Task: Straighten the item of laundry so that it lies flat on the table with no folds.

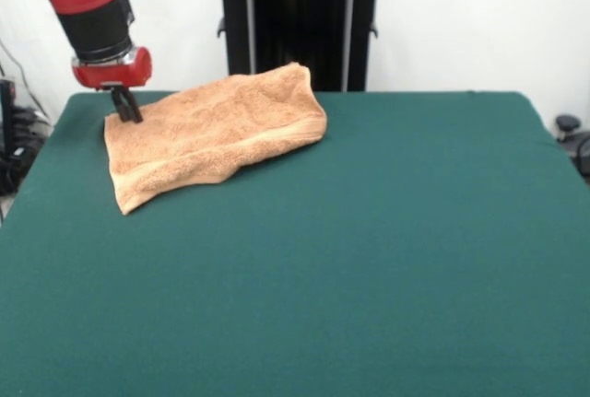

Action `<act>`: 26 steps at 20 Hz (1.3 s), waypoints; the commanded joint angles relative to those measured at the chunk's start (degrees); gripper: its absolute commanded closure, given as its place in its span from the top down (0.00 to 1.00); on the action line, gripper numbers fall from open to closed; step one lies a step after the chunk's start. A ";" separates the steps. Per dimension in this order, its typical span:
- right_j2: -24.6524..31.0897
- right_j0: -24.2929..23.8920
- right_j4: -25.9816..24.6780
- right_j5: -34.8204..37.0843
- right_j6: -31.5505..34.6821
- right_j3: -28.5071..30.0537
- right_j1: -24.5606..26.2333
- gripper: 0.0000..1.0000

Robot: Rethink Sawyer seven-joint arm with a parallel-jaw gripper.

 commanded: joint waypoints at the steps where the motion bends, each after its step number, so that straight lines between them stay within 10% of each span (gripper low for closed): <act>1: -6.24 -0.10 -9.76 8.21 -21.89 -12.25 3.67 0.00; 26: -7.10 -2.25 -7.20 15.45 -28.78 -15.62 3.94 0.00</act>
